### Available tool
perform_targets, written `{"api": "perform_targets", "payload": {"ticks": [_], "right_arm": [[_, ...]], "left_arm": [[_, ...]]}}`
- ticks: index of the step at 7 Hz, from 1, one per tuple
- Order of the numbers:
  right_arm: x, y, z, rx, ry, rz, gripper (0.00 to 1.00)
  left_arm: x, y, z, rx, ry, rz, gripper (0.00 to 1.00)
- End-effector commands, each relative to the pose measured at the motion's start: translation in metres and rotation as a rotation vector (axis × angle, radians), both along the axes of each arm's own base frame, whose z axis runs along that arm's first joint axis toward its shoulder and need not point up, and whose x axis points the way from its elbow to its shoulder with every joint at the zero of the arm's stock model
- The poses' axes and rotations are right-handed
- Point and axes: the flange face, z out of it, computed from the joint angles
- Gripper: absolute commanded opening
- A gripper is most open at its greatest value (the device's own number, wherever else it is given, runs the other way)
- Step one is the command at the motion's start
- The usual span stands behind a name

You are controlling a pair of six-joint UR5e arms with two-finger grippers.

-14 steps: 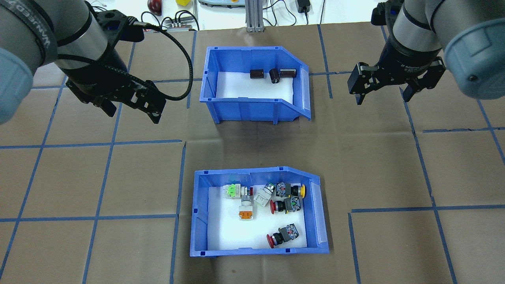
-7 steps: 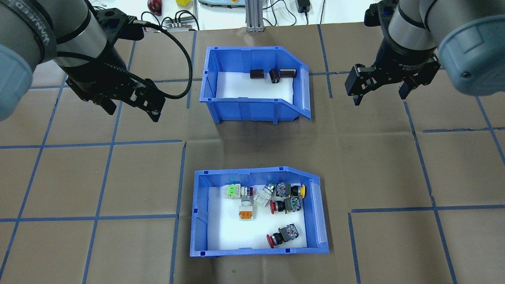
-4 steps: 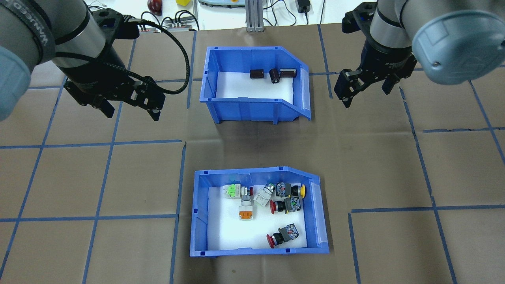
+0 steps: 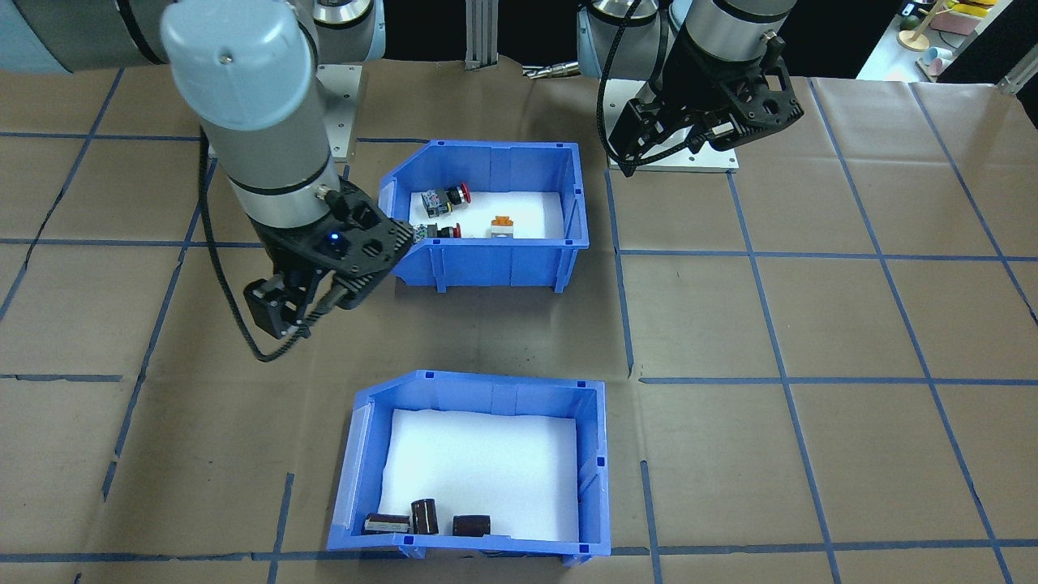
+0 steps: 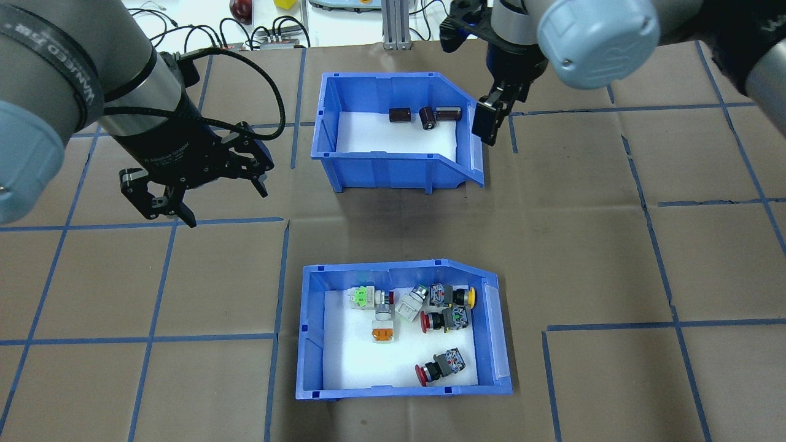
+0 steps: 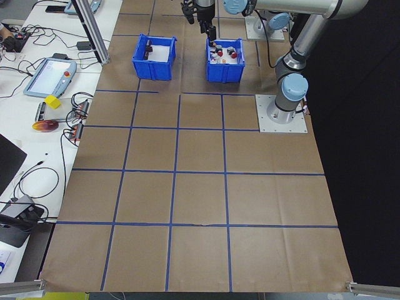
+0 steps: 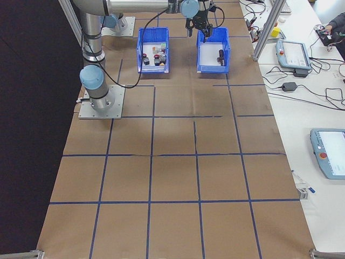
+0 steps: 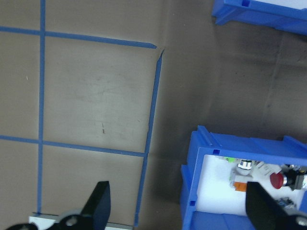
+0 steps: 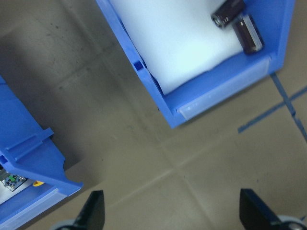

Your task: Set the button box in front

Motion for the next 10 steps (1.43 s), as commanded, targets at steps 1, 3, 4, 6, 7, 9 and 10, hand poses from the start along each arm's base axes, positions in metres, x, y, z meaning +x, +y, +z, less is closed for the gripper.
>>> {"api": "perform_targets", "payload": {"ticks": [1, 3, 4, 6, 7, 9, 10], "right_arm": [[0.075, -0.027, -0.026, 0.009, 0.003, 0.305, 1.00], [0.134, -0.037, -0.054, 0.024, 0.006, 0.436, 1.00], [0.141, -0.043, -0.067, 0.033, 0.007, 0.503, 1.00], [0.157, -0.049, -0.101, 0.044, 0.008, 0.533, 1.00], [0.169, -0.048, -0.119, 0.044, 0.005, 0.542, 1.00], [0.184, -0.043, -0.153, 0.090, 0.017, 0.545, 1.00], [0.185, -0.042, -0.157, 0.096, 0.020, 0.539, 1.00]], "left_arm": [[-0.003, 0.023, -0.019, 0.049, -0.015, 0.223, 0.99], [-0.022, 0.047, -0.035, 0.083, -0.049, 0.431, 0.99], [-0.042, 0.060, -0.052, 0.096, -0.067, 0.423, 0.99], [-0.062, 0.073, -0.077, 0.080, -0.074, 0.499, 0.99], [-0.070, 0.085, -0.091, 0.110, -0.101, 0.580, 0.99], [-0.098, 0.102, -0.117, 0.131, -0.060, 0.702, 0.99], [-0.103, 0.112, -0.140, 0.122, -0.039, 0.738, 0.99]]}}
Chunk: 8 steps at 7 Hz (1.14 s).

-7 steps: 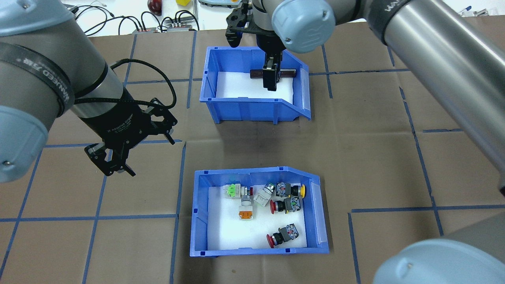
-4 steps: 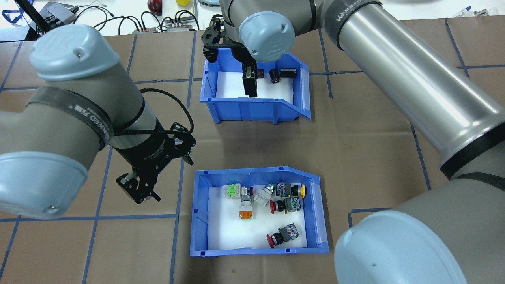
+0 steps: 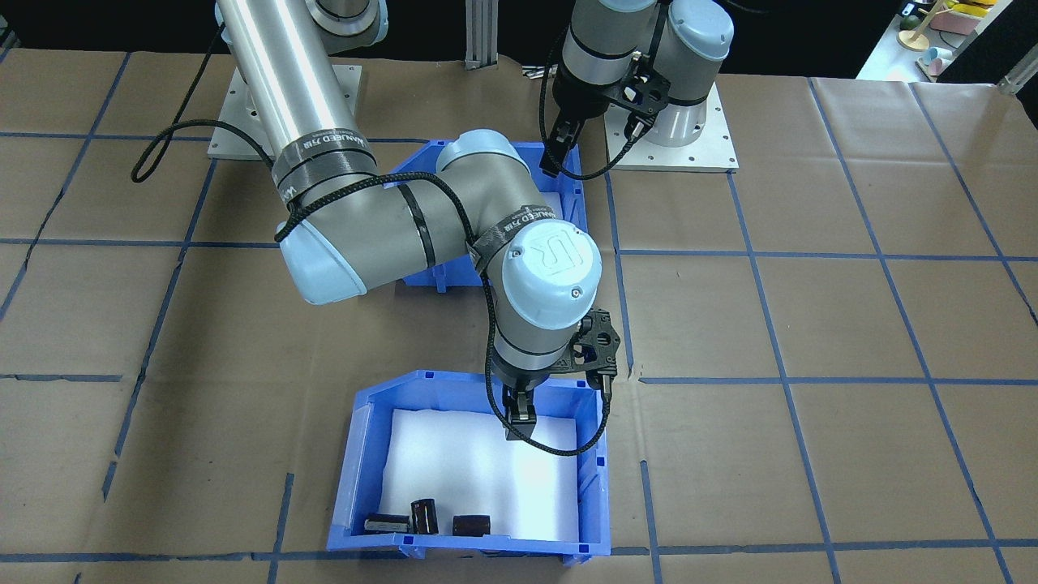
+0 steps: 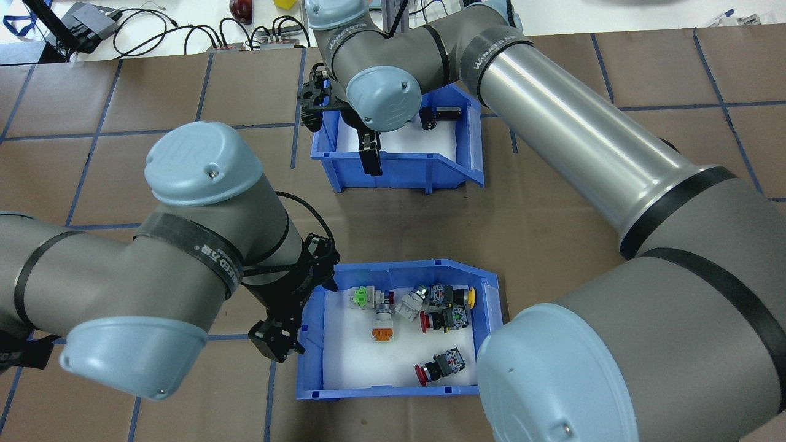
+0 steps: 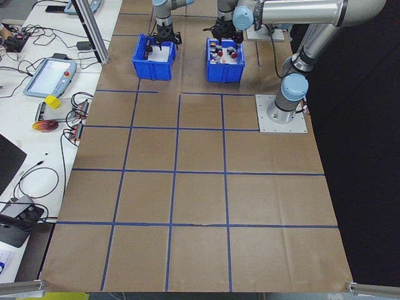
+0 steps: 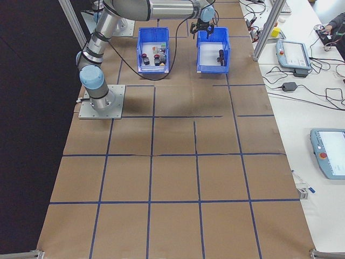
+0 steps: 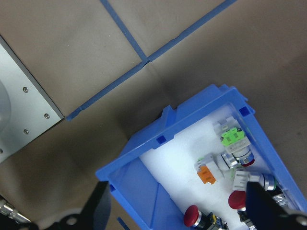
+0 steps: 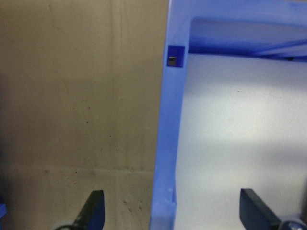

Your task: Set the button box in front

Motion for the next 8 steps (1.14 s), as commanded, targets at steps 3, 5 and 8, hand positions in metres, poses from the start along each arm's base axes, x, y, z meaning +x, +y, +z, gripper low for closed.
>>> {"api": "perform_targets", "payload": {"ticks": [3, 5, 8], "right_arm": [[0.001, 0.006, -0.020, 0.028, 0.029, -0.013, 0.46], [-0.001, 0.009, -0.021, 0.029, 0.032, -0.010, 0.13], [-0.042, -0.002, 0.050, -0.043, 0.003, 0.013, 0.06]], "left_arm": [[-0.027, 0.041, -0.059, -0.016, 0.070, 0.197, 0.98], [-0.038, 0.052, -0.062, 0.002, 0.058, 0.225, 0.96], [-0.042, 0.074, -0.089, 0.039, 0.041, 0.212, 0.97]]}}
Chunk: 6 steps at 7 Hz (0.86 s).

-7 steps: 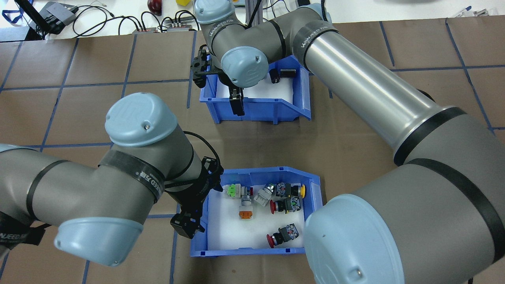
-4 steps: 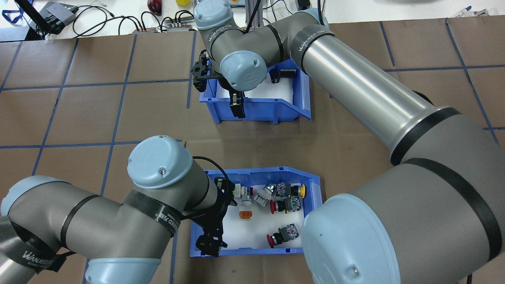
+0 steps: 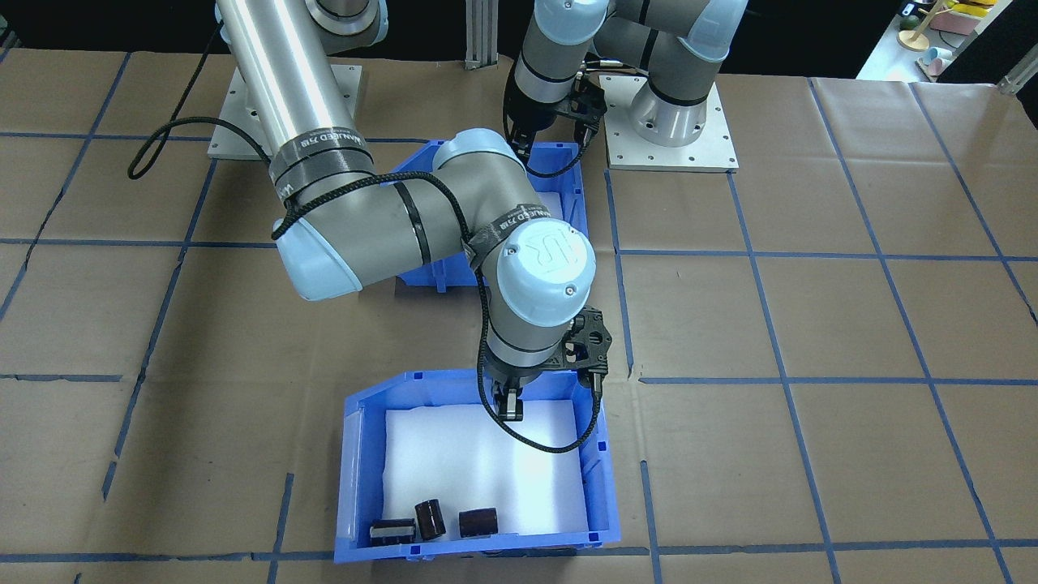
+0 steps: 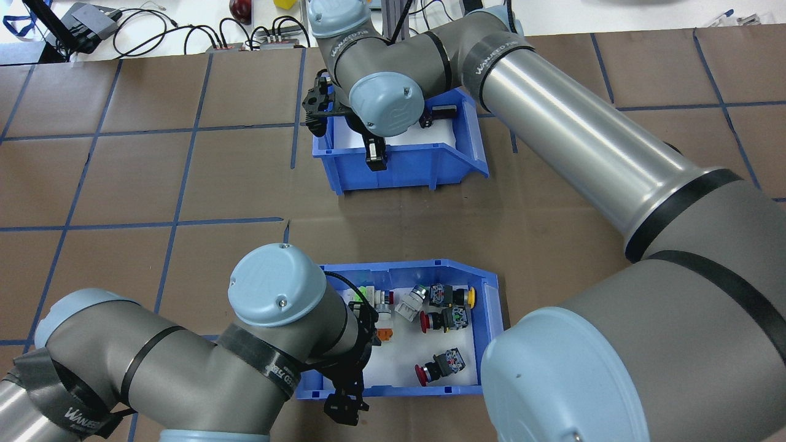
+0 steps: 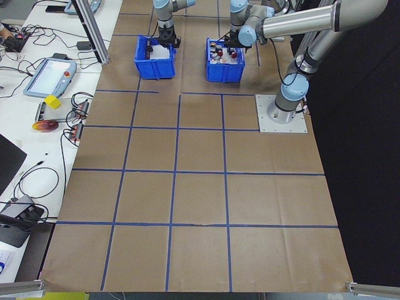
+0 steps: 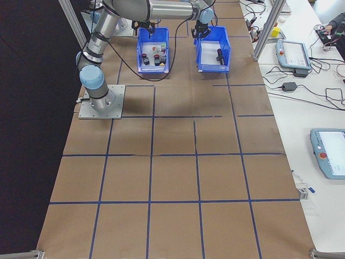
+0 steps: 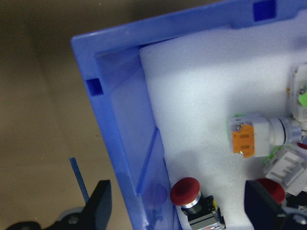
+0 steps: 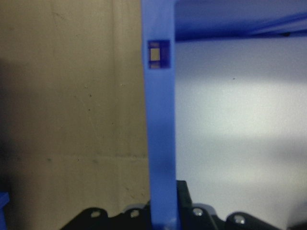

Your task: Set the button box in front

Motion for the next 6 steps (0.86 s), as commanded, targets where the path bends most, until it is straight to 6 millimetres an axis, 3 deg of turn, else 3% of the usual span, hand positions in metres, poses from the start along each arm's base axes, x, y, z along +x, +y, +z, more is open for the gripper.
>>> {"api": "perform_targets", "payload": {"ticks": [1, 2, 3, 5, 6], "right_arm": [[-0.068, -0.016, 0.051, -0.031, -0.017, 0.006, 0.06], [-0.121, -0.023, 0.062, -0.025, -0.021, 0.008, 0.06], [-0.170, -0.017, 0.070, -0.011, -0.028, 0.023, 0.06], [-0.283, 0.009, 0.072, 0.023, -0.035, 0.051, 0.06], [-0.327, 0.028, 0.073, 0.038, -0.040, 0.031, 0.06]], "left_arm": [[-0.004, 0.015, -0.015, 0.038, 0.035, 0.054, 0.97], [-0.005, 0.016, -0.014, 0.033, 0.038, 0.054, 0.97], [-0.005, 0.016, -0.014, 0.035, 0.038, 0.055, 0.97], [-0.005, 0.018, -0.018, 0.045, 0.033, 0.050, 0.97], [-0.003, 0.021, -0.024, 0.055, 0.021, 0.053, 0.93]]}}
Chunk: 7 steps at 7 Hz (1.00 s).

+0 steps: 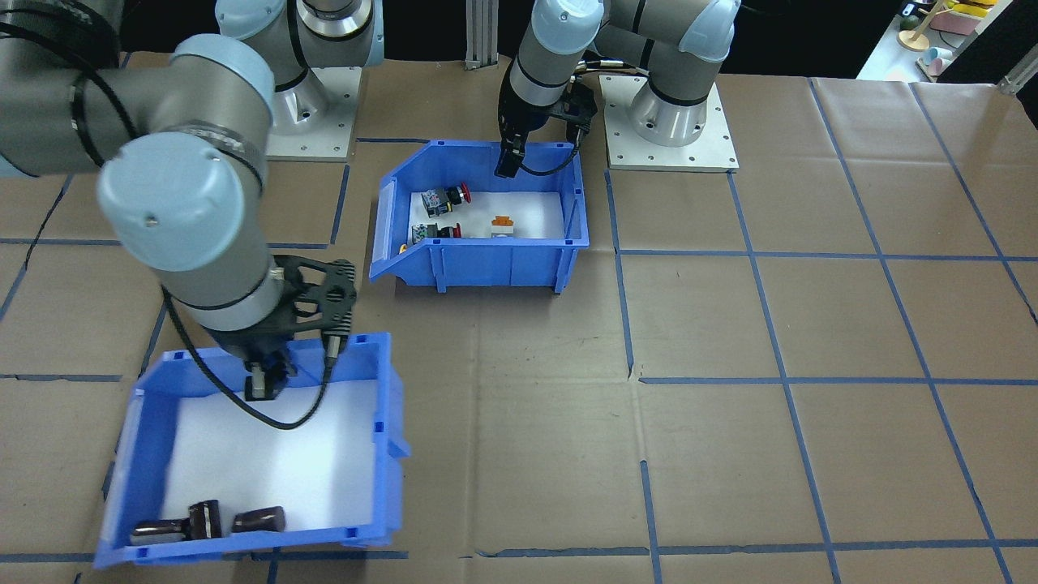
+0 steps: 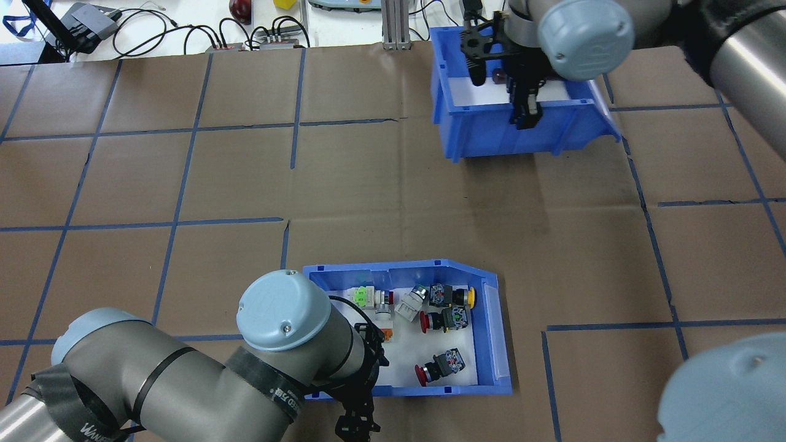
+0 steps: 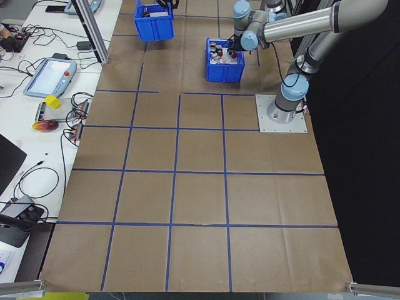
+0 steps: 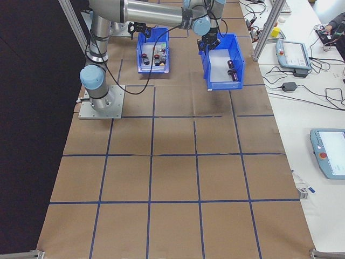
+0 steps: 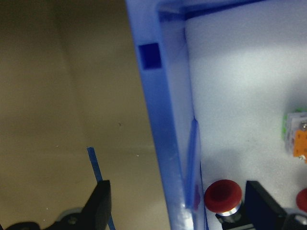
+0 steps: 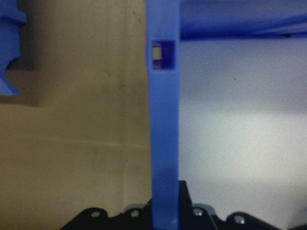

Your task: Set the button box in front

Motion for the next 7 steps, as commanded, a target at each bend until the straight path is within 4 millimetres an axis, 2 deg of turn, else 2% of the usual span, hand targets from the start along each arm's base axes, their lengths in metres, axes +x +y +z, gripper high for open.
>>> {"api": "perform_targets", "payload": {"ticks": [1, 2, 3, 5, 6, 7], "right_arm": [[-0.095, 0.045, 0.002, 0.028, -0.003, -0.064, 0.06], [-0.110, 0.064, 0.001, 0.035, 0.006, -0.100, 0.07], [-0.114, 0.081, 0.004, 0.026, 0.010, -0.114, 0.07], [-0.119, 0.109, -0.002, 0.004, 0.013, -0.131, 0.07], [-0.124, 0.119, -0.009, -0.006, 0.021, -0.143, 0.07], [-0.130, 0.131, -0.019, 0.003, 0.059, -0.135, 0.07]], "left_arm": [[0.002, 0.004, -0.006, 0.008, -0.011, 0.002, 0.82], [0.002, 0.004, -0.010, 0.018, -0.015, 0.003, 0.55], [0.001, 0.001, -0.017, 0.030, -0.020, -0.001, 0.41], [-0.003, -0.003, -0.006, -0.042, 0.024, 0.004, 0.00], [-0.002, -0.003, -0.009, -0.031, 0.016, 0.004, 0.00], [-0.001, -0.006, 0.003, -0.070, 0.029, -0.004, 0.00]]}}
